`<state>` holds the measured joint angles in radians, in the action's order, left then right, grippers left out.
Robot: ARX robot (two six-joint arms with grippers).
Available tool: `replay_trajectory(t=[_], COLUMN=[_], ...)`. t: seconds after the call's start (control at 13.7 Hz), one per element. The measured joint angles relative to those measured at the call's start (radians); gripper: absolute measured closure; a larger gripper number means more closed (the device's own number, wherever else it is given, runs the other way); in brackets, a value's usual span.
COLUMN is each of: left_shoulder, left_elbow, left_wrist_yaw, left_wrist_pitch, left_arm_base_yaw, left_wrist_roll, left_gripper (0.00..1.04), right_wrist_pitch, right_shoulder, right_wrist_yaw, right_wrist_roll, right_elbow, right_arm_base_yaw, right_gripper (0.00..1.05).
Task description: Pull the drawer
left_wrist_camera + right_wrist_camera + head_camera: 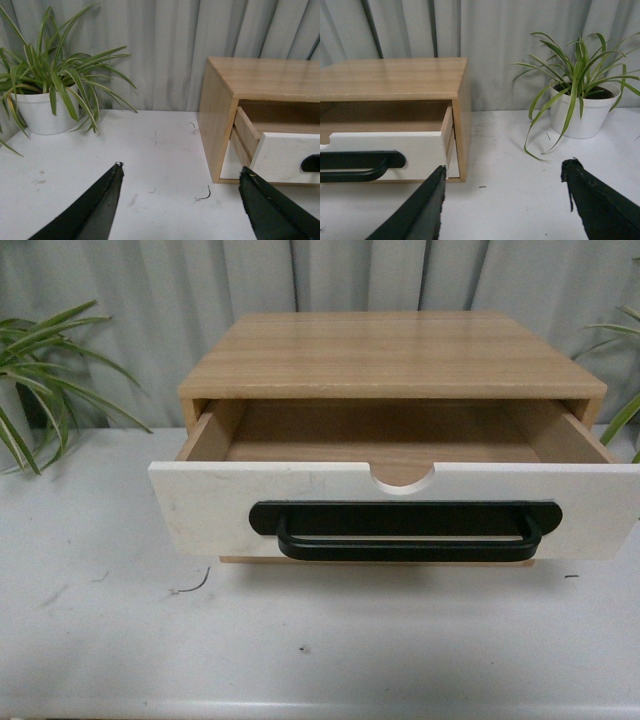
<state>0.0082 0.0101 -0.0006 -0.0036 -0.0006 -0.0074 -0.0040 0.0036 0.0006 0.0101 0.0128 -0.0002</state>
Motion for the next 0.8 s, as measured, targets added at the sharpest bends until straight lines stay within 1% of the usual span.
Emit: replay_trajectory(t=[0.07, 0.15, 0.22, 0.8], left_shoulder=[0.0, 0.0, 0.0, 0.0], left_elbow=[0.0, 0.0, 0.0, 0.0], left_wrist_yaw=[0.0, 0.0, 0.0, 0.0], left_wrist_pitch=[0.0, 0.0, 0.0, 0.0], left_arm_base_yaw=[0.0, 0.0, 0.0, 0.0], left_wrist_roll=[0.0, 0.002, 0.004, 0.005], left_gripper=[0.15, 0.05, 0.08, 0.07], right_wrist_pitch=[0.0, 0.0, 0.0, 0.0], right_shoulder=[0.0, 0.0, 0.0, 0.0], right_wrist_yaw=[0.0, 0.0, 0.0, 0.0], right_wrist_roll=[0.0, -0.001, -0.002, -0.002], right_elbow=[0.0, 0.0, 0.0, 0.0], right_arm_base_yaw=[0.0, 0.0, 0.0, 0.0], right_gripper=[0.15, 0.04, 0.08, 0.06])
